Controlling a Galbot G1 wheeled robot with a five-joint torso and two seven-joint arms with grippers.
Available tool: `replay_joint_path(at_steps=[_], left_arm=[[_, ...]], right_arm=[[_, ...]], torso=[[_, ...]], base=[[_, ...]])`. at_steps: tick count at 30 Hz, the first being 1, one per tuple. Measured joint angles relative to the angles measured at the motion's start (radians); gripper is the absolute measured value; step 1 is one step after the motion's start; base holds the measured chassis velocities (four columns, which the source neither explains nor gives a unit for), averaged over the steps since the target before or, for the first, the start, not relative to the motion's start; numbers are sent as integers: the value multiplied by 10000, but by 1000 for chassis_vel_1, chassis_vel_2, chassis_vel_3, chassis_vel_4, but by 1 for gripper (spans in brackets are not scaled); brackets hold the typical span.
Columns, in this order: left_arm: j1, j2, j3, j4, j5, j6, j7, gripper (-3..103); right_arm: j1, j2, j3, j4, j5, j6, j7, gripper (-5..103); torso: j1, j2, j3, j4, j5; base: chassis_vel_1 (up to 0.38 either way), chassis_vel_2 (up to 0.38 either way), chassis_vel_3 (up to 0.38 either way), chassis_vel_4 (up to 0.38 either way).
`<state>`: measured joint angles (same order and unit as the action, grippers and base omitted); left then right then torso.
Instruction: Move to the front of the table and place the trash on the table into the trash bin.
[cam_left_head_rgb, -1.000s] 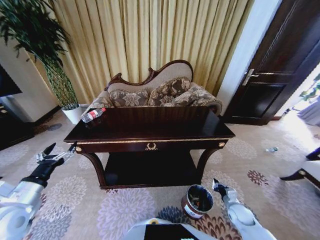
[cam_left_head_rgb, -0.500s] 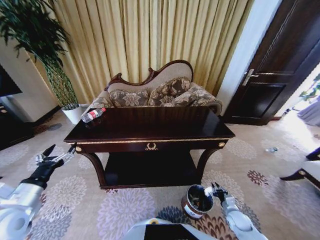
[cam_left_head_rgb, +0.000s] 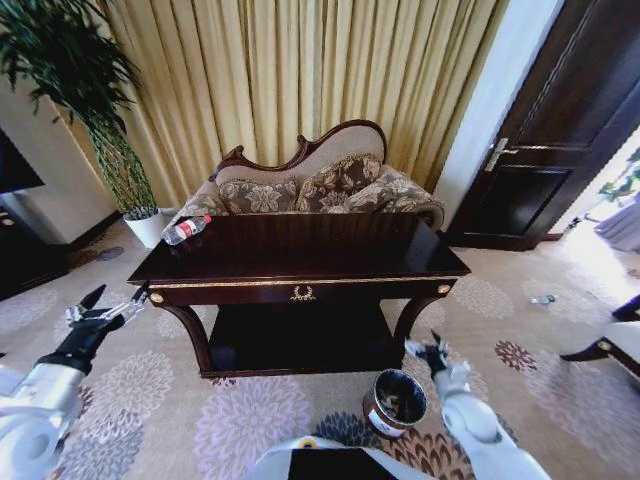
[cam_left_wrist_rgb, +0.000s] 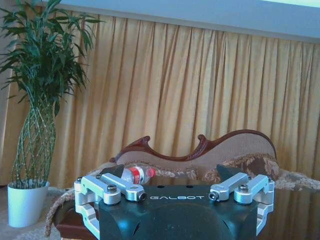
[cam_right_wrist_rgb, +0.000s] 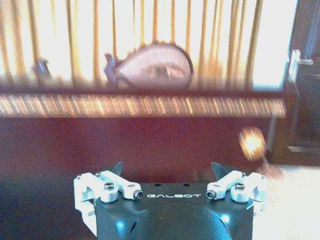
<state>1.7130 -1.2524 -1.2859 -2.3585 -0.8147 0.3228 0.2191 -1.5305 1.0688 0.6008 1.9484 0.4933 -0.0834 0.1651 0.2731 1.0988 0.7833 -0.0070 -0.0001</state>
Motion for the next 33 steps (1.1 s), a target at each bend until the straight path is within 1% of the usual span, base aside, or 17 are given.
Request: replay_joint_path(at_steps=[2,3,4,5,7,8,10,14,17,25,33], left_arm=[[3,18,0,-194,-148,103,-296,100],[3,27,0,-264,-206,134,-386,100],[4,35,-8,-319,-241,154,-438,100],[4,35,-8,-319,-241,154,-438,100],[19,65,-37,-399,-306,178,-505,100],[19,65,-37,-399,-306,178,-505,100],[29,128,-64,-419,-338,194,-542,100],[13,203,-53,-349,-334,224,-572,100],[37,290,-42,-250,-373,217,-616,100],[27,513,-132,-102,-632,227,-608,100],[-180,562,130,43,-610,354,-756,100]], right_arm=[[223,-185,-14,1215,219,-738,439,100],[302,-262,-58,1639,281,-976,617,100],[366,-325,-105,1990,308,-1149,761,100],[366,-325,-105,1990,308,-1149,761,100],[502,-456,-228,2839,382,-1506,1051,100],[502,-456,-228,2839,382,-1506,1051,100],[551,-567,-324,3749,480,-1749,1311,100],[493,-630,-329,4362,585,-1921,1497,100],[423,-628,-302,4514,579,-1937,1504,100],[305,-455,-296,4662,421,-1986,1404,100],[223,-394,-226,4597,295,-2007,1271,100]], torso=[[0,0,0,1,0],[1,0,0,2,0],[0,0,0,1,1],[0,0,0,1,1],[0,0,0,0,0],[0,0,0,0,0],[0,0,-1,1,0],[0,0,-1,0,0],[0,0,-1,-1,0],[0,0,0,0,1],[0,0,0,0,1]], base=[[0,0,0,0],[0,0,0,0],[0,0,0,0],[0,0,0,0],[0,0,0,0],[0,0,0,0],[0,0,0,0],[0,0,0,0],[0,0,0,0],[0,0,0,0],[0,0,0,0]])
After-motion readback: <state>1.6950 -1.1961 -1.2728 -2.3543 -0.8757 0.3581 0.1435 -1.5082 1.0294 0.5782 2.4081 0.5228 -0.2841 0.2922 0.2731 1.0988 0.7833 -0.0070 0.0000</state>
